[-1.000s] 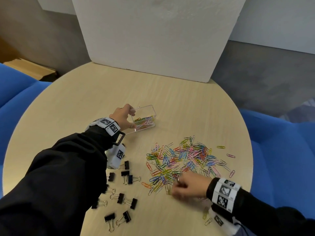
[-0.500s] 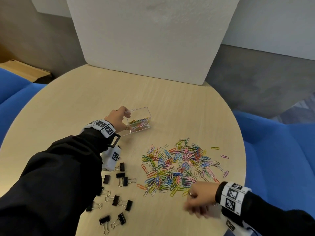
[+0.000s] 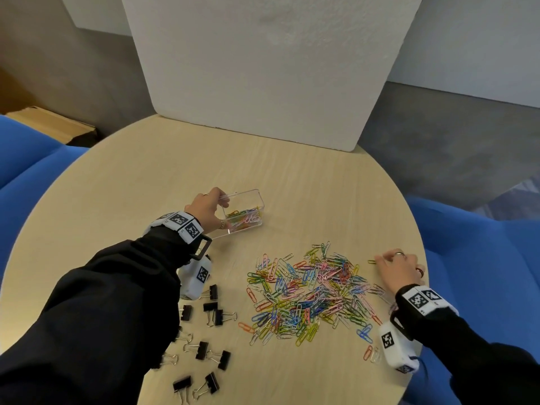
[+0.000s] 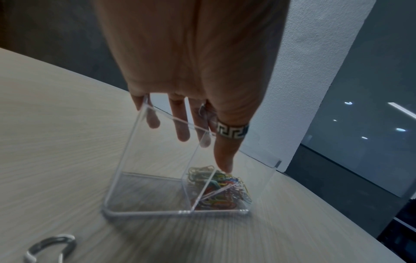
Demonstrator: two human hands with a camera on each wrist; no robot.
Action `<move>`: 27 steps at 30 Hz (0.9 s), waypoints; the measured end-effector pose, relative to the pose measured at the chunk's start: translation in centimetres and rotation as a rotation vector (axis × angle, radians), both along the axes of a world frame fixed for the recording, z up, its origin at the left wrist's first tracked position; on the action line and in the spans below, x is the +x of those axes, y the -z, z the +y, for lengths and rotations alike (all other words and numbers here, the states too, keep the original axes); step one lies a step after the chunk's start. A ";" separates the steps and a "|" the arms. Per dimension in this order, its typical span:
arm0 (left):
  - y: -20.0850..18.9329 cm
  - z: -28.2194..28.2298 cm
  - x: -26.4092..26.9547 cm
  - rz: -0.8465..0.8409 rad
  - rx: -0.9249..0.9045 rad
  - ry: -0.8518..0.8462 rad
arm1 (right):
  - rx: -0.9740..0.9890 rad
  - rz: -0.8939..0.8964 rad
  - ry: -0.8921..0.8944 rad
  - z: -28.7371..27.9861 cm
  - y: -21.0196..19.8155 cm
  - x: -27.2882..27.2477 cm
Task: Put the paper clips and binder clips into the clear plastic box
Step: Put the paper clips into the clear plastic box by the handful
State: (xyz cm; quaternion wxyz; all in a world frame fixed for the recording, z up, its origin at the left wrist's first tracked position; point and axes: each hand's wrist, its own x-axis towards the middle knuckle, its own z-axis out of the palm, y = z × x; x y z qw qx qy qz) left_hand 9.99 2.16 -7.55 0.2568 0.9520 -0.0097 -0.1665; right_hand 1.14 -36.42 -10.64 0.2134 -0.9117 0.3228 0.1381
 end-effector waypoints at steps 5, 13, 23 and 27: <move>0.0 0.0 -0.1 -0.011 0.002 -0.004 | 0.075 -0.061 -0.077 2.0 1.5 0.0; -0.2 -0.2 -0.2 -0.003 0.008 -0.002 | 0.298 -0.246 -0.199 4.7 1.5 -0.1; -0.5 -0.2 -0.2 0.019 0.003 -0.004 | 0.203 -0.157 -0.490 8.2 1.8 -1.1; -0.6 -0.3 -0.4 0.021 -0.031 -0.009 | 0.303 -0.173 -0.468 9.2 1.9 -0.5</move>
